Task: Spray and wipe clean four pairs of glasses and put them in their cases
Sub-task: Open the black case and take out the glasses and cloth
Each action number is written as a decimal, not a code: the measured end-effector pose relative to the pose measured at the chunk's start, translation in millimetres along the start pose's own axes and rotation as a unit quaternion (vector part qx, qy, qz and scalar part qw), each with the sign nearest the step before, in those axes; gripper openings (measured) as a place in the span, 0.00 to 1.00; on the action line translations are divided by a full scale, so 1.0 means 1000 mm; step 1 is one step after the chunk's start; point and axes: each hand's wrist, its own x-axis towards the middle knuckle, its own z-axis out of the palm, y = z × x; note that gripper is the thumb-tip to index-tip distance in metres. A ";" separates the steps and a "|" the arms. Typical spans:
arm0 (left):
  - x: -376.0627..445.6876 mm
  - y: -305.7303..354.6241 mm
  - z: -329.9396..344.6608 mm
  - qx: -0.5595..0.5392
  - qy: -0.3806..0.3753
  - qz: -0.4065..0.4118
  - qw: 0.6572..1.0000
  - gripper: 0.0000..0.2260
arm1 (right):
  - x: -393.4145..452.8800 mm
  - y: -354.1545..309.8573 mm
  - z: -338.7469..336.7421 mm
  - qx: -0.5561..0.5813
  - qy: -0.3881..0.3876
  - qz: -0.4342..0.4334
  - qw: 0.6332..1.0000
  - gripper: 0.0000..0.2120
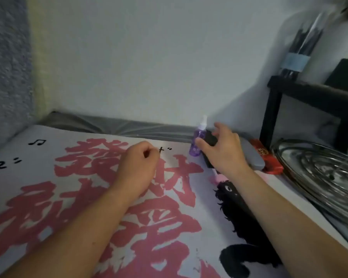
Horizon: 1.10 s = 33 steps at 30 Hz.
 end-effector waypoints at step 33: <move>-0.004 0.004 -0.001 -0.028 -0.021 -0.018 0.999 0.21 | -0.033 -0.002 0.007 -0.120 -0.002 0.023 0.992 0.29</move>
